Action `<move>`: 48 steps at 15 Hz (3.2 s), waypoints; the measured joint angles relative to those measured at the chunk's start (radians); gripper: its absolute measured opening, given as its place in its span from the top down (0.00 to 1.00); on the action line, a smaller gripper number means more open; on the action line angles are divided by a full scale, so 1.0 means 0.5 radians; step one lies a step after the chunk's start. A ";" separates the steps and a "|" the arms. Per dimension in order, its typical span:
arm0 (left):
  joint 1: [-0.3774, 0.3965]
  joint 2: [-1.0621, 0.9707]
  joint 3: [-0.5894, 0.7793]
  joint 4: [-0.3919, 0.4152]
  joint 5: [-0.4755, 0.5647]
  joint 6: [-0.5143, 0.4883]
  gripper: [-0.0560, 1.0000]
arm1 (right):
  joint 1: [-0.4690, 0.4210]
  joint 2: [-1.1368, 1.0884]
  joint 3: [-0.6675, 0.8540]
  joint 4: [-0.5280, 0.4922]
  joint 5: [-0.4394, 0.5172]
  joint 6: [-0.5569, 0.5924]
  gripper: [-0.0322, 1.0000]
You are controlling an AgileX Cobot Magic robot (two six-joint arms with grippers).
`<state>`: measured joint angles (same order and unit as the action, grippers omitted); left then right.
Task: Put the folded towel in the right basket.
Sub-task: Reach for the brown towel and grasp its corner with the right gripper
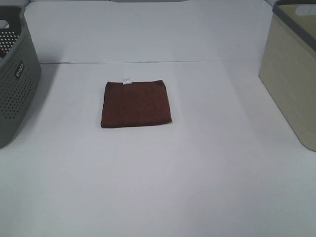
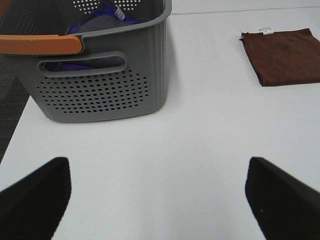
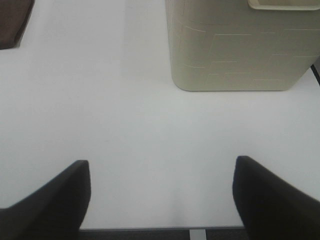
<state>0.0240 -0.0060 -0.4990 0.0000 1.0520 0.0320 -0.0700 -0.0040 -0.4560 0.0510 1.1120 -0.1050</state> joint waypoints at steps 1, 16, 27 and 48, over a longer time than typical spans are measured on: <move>0.000 0.000 0.000 0.000 0.000 0.000 0.11 | 0.000 0.000 0.000 0.000 0.000 0.000 0.23; 0.000 0.000 0.000 0.000 0.000 0.000 0.11 | 0.000 0.000 0.000 0.000 0.000 0.000 0.23; 0.000 0.000 0.000 0.000 0.000 0.000 0.11 | 0.000 0.000 0.000 0.000 0.000 0.000 0.23; 0.000 0.000 0.000 0.000 0.000 0.000 0.11 | 0.000 0.000 0.000 0.000 0.000 0.000 0.23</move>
<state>0.0240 -0.0060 -0.4990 0.0000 1.0520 0.0320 -0.0700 -0.0040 -0.4560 0.0510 1.1120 -0.1050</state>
